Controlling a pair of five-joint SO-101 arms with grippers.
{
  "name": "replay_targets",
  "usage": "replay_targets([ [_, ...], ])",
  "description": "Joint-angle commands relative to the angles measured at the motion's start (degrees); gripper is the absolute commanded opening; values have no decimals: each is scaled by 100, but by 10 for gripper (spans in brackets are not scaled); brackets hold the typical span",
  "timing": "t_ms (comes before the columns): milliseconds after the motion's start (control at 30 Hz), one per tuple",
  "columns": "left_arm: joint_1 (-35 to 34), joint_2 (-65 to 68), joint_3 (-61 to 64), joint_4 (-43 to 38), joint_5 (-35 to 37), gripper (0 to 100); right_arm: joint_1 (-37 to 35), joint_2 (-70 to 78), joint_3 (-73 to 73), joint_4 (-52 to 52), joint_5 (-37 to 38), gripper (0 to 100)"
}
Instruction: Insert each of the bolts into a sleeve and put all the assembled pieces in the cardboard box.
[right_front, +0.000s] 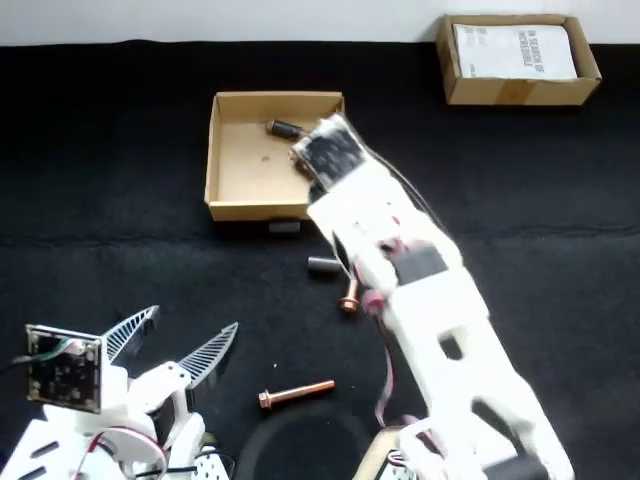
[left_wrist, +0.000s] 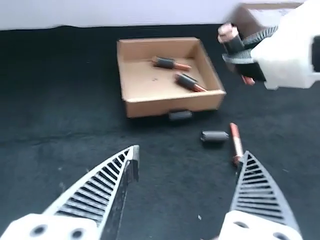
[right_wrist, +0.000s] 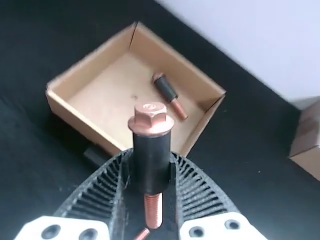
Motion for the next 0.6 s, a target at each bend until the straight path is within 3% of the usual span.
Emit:
replay_targets([
  [0,-787,-127,189,-211,-26,308,-92,1332,-1130,-233,571,9],
  [167,-2079,-75,444,-510,-18,308,-92,3064,-2378,-813,1749,9],
  [567,-3433,-92,1499,-809,-26,308,-110,5754,-4444,-629,3007,30],
])
